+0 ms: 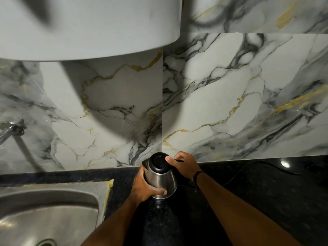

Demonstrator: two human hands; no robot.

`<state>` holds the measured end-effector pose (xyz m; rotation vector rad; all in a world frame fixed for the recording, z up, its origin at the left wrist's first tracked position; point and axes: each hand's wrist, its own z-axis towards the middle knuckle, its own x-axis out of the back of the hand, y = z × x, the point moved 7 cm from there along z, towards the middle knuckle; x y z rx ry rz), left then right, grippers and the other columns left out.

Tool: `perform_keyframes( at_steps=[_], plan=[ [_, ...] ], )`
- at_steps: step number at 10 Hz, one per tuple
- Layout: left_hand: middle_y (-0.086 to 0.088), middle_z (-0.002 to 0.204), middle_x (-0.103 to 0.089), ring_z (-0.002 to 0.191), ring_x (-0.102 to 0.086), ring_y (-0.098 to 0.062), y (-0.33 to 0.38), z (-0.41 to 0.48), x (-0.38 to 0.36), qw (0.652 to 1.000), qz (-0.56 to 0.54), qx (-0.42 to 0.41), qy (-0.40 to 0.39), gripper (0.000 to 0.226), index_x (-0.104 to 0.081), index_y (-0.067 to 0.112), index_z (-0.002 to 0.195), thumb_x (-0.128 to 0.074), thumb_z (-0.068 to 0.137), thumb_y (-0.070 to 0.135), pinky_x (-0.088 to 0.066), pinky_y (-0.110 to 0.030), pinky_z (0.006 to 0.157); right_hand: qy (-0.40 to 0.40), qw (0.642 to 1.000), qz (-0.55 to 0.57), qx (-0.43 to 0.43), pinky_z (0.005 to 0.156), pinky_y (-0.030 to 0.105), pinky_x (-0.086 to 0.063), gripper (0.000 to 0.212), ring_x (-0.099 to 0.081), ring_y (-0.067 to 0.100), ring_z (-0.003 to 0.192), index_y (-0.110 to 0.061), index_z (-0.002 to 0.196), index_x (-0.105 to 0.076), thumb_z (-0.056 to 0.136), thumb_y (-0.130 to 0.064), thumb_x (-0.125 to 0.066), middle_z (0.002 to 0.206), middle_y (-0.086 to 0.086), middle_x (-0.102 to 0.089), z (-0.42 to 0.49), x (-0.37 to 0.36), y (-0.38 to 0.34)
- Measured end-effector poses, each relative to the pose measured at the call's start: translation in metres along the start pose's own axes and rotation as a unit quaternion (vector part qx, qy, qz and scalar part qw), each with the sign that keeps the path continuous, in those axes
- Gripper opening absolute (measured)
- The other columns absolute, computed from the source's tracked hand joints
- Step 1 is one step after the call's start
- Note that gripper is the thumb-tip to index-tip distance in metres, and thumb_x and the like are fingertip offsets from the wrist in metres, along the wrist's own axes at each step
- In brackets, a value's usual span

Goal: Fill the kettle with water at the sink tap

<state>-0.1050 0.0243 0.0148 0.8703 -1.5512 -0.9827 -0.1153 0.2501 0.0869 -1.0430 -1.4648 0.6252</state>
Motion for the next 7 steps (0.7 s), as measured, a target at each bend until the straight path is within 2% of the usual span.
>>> perform_keyframes(
  at_steps=[1, 2, 4, 5, 6, 7],
  plan=[
    [0.025, 0.125, -0.074, 0.114, -0.071, 0.000, -0.004, 0.001, -0.001, 1.000, -0.006, 0.003, -0.003, 0.121, -0.052, 0.062, 0.126, -0.115, 0.029, 0.030, -0.063, -0.031, 0.094, -0.002, 1.000, -0.005, -0.002, 0.075, 0.031, -0.048, 0.045, -0.058, 0.013, 0.073, -0.027, 0.068, -0.055, 0.090, -0.050, -0.087, 0.074, -0.007, -0.060, 0.002, 0.000, 0.001],
    [0.026, 0.125, -0.073, 0.114, -0.071, 0.000, -0.005, 0.001, -0.001, 1.000, -0.004, 0.001, -0.005, 0.121, -0.051, 0.061, 0.128, -0.115, 0.029, 0.030, -0.063, -0.033, 0.096, -0.005, 1.000, -0.003, -0.001, 0.076, 0.033, -0.048, 0.045, -0.058, 0.014, 0.073, -0.025, 0.070, -0.055, 0.090, -0.050, -0.086, 0.074, -0.006, -0.060, 0.001, -0.001, 0.001],
    [0.013, 0.127, -0.074, 0.119, -0.070, -0.010, -0.001, -0.001, -0.002, 1.000, -0.009, 0.011, -0.011, 0.119, -0.052, 0.053, 0.129, -0.114, 0.030, 0.030, -0.063, -0.046, 0.102, -0.008, 1.000, -0.019, 0.004, 0.079, 0.036, -0.052, 0.044, -0.060, 0.018, 0.078, -0.024, 0.073, -0.056, 0.091, -0.053, -0.084, 0.079, -0.003, -0.063, -0.003, 0.001, -0.002],
    [0.011, 0.129, -0.073, 0.121, -0.069, -0.011, 0.002, -0.004, -0.001, 1.000, -0.012, 0.017, -0.013, 0.120, -0.050, 0.052, 0.130, -0.114, 0.031, 0.030, -0.062, -0.044, 0.104, 0.000, 1.000, -0.017, 0.001, 0.079, 0.037, -0.052, 0.045, -0.061, 0.019, 0.079, -0.023, 0.075, -0.058, 0.090, -0.058, -0.083, 0.079, -0.003, -0.064, -0.005, 0.001, -0.002],
    [0.010, 0.132, -0.071, 0.124, -0.068, -0.013, 0.004, -0.006, -0.002, 0.999, -0.022, 0.021, -0.025, 0.122, -0.048, 0.053, 0.130, -0.115, 0.031, 0.029, -0.061, -0.045, 0.106, -0.003, 1.000, -0.015, -0.005, 0.087, 0.042, -0.057, 0.046, -0.064, 0.021, 0.086, -0.024, 0.078, -0.058, 0.090, -0.062, -0.081, 0.084, -0.003, -0.066, -0.010, 0.001, -0.003],
    [0.005, 0.143, -0.064, 0.136, -0.063, -0.021, 0.011, -0.008, -0.005, 0.998, -0.058, 0.003, -0.038, 0.137, -0.041, 0.045, 0.145, -0.117, 0.032, 0.029, -0.056, -0.053, 0.114, 0.007, 0.999, -0.032, -0.005, 0.107, 0.050, -0.058, 0.045, -0.068, 0.025, 0.113, -0.025, 0.099, -0.065, 0.093, -0.068, -0.073, 0.114, 0.002, -0.073, -0.013, -0.001, -0.004]
  ],
)
